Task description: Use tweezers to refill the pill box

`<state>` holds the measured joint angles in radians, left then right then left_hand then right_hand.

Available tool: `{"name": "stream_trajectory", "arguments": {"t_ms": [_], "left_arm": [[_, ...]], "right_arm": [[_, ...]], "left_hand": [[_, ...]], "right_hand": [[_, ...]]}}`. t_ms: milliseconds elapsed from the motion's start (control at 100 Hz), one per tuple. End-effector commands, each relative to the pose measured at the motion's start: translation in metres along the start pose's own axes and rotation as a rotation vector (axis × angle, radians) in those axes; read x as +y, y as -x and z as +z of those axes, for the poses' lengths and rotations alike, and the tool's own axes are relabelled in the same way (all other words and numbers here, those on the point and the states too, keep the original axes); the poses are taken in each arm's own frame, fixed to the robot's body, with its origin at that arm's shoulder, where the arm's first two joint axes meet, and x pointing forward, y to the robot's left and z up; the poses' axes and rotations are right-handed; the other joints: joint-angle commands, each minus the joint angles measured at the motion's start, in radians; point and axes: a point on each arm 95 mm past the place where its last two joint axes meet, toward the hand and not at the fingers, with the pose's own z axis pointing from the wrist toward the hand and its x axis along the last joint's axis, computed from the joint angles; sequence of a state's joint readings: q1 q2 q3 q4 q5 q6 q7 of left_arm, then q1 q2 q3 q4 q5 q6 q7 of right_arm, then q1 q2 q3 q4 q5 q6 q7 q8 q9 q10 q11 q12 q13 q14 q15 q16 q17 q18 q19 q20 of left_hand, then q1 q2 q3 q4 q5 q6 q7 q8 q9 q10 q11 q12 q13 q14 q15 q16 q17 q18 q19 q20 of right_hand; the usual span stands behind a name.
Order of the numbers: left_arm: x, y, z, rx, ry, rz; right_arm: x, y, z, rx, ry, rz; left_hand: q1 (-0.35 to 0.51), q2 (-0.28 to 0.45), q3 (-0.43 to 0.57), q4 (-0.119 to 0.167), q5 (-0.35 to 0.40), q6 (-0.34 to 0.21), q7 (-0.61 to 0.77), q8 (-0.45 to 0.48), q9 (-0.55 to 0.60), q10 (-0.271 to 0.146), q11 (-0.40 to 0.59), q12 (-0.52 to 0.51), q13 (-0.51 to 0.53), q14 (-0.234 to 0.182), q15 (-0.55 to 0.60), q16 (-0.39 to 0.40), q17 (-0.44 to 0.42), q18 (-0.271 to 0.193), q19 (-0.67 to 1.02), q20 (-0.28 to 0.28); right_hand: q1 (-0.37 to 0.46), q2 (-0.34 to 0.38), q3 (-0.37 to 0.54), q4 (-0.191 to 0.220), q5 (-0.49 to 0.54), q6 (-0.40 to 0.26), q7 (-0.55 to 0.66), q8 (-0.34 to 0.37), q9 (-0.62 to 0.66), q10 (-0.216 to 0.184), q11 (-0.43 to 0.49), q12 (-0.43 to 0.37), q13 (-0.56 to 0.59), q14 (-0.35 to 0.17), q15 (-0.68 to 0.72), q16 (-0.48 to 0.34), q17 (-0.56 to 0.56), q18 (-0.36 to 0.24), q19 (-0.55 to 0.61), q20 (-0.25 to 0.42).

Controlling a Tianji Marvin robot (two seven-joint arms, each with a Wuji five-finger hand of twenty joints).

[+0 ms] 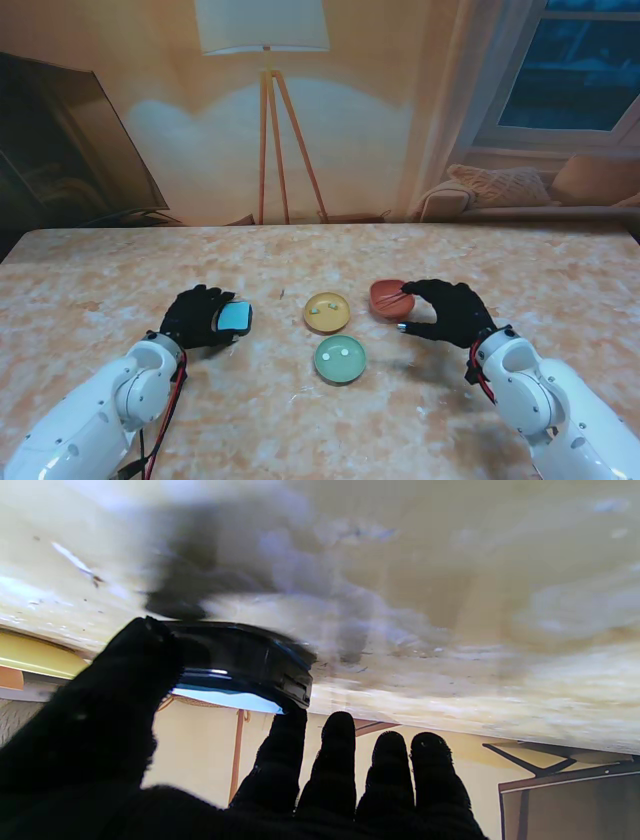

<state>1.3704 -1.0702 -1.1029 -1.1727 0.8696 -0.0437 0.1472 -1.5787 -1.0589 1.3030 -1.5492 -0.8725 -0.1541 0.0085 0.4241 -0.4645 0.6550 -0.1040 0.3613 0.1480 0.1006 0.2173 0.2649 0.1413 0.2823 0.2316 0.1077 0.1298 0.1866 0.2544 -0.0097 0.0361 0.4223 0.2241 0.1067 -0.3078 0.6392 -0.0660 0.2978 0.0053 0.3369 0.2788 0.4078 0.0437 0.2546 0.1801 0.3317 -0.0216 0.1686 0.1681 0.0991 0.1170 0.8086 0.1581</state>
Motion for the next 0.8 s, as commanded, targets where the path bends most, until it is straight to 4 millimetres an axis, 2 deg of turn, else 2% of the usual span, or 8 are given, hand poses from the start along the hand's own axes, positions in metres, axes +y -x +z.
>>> {"name": "stream_trajectory", "arguments": {"t_ms": [0, 320, 540, 600, 650, 670, 710, 790], "left_arm": [[0.001, -0.001, 0.002, 0.004, 0.022, -0.002], [0.012, -0.004, 0.003, 0.015, 0.053, 0.005], [0.016, -0.006, 0.003, 0.010, 0.054, 0.000], [0.016, -0.006, 0.003, 0.007, 0.053, -0.001], [0.016, -0.007, 0.003, 0.005, 0.053, -0.002], [0.016, -0.007, 0.003, 0.004, 0.052, -0.003], [0.017, -0.007, 0.003, 0.001, 0.047, -0.003], [0.017, -0.008, 0.004, -0.003, 0.035, -0.011]], "right_arm": [[-0.005, -0.001, 0.000, -0.002, -0.016, -0.001], [-0.005, -0.002, 0.004, -0.002, 0.004, -0.019], [-0.005, -0.003, 0.005, 0.001, 0.017, -0.020], [-0.005, -0.003, 0.005, 0.002, 0.021, -0.018], [-0.005, -0.003, 0.005, 0.002, 0.022, -0.017], [-0.005, -0.003, 0.005, 0.002, 0.023, -0.016], [-0.005, -0.003, 0.004, 0.003, 0.024, -0.014], [-0.005, -0.003, 0.004, 0.002, 0.025, -0.011]], "left_hand": [[-0.025, -0.021, 0.034, -0.024, 0.010, -0.017, 0.031, 0.013, -0.004, -0.018, 0.012, 0.017, -0.009, -0.012, 0.006, -0.004, -0.008, -0.028, 0.014, 0.015], [0.020, -0.008, 0.026, -0.019, 0.084, -0.063, 0.176, 0.135, 0.052, -0.025, 0.036, 0.034, 0.016, -0.010, 0.020, 0.002, 0.001, -0.026, 0.048, 0.030], [0.104, 0.043, -0.009, -0.012, 0.121, -0.144, 0.523, 0.339, 0.153, -0.059, 0.100, 0.074, 0.076, -0.014, 0.047, 0.017, 0.028, -0.029, 0.108, 0.057], [0.166, 0.081, -0.057, -0.005, 0.167, -0.163, 0.620, 0.371, 0.188, -0.075, 0.126, 0.088, 0.098, -0.020, 0.058, 0.023, 0.037, -0.033, 0.126, 0.066], [0.275, 0.083, -0.180, -0.045, 0.186, -0.187, 0.705, 0.336, 0.215, -0.087, 0.144, 0.101, 0.117, -0.023, 0.066, 0.027, 0.042, -0.032, 0.142, 0.073], [0.345, 0.097, -0.272, -0.039, 0.192, -0.202, 0.747, 0.312, 0.226, -0.092, 0.153, 0.107, 0.125, -0.025, 0.071, 0.029, 0.047, -0.035, 0.151, 0.076], [0.471, 0.131, -0.443, -0.007, 0.206, -0.237, 0.837, 0.267, 0.250, -0.105, 0.168, 0.115, 0.143, -0.031, 0.079, 0.032, 0.053, -0.038, 0.163, 0.082], [0.563, 0.189, -0.514, 0.009, 0.260, -0.273, 0.935, 0.236, 0.290, -0.122, 0.200, 0.132, 0.173, -0.038, 0.097, 0.039, 0.066, -0.044, 0.189, 0.094]], "right_hand": [[0.004, -0.027, 0.007, 0.009, 0.011, -0.017, 0.006, 0.009, 0.022, -0.019, 0.008, 0.004, 0.004, -0.022, 0.007, -0.004, 0.004, -0.021, 0.003, 0.006], [0.068, -0.034, -0.005, 0.011, 0.019, -0.028, 0.035, 0.018, 0.036, -0.028, 0.029, 0.014, 0.023, -0.027, 0.019, 0.003, 0.020, -0.029, 0.010, 0.011], [0.080, -0.028, -0.011, 0.013, 0.028, -0.029, 0.052, 0.022, 0.049, -0.029, 0.042, 0.020, 0.037, -0.028, 0.026, 0.007, 0.032, -0.037, 0.016, 0.015], [0.080, -0.026, -0.010, 0.014, 0.031, -0.029, 0.056, 0.022, 0.052, -0.028, 0.045, 0.022, 0.041, -0.027, 0.028, 0.008, 0.032, -0.037, 0.016, 0.015], [0.079, -0.020, -0.008, 0.014, 0.032, -0.028, 0.057, 0.022, 0.055, -0.029, 0.047, 0.023, 0.043, -0.027, 0.029, 0.009, 0.036, -0.039, 0.017, 0.016], [0.078, -0.020, -0.008, 0.014, 0.032, -0.028, 0.058, 0.022, 0.055, -0.029, 0.048, 0.023, 0.045, -0.027, 0.030, 0.009, 0.037, -0.039, 0.018, 0.017], [0.077, -0.019, -0.006, 0.014, 0.033, -0.028, 0.059, 0.021, 0.058, -0.029, 0.050, 0.024, 0.046, -0.027, 0.030, 0.009, 0.041, -0.039, 0.020, 0.018], [0.075, -0.013, -0.002, 0.014, 0.035, -0.028, 0.061, 0.020, 0.061, -0.031, 0.054, 0.026, 0.052, -0.029, 0.033, 0.011, 0.041, -0.042, 0.020, 0.019]]}}
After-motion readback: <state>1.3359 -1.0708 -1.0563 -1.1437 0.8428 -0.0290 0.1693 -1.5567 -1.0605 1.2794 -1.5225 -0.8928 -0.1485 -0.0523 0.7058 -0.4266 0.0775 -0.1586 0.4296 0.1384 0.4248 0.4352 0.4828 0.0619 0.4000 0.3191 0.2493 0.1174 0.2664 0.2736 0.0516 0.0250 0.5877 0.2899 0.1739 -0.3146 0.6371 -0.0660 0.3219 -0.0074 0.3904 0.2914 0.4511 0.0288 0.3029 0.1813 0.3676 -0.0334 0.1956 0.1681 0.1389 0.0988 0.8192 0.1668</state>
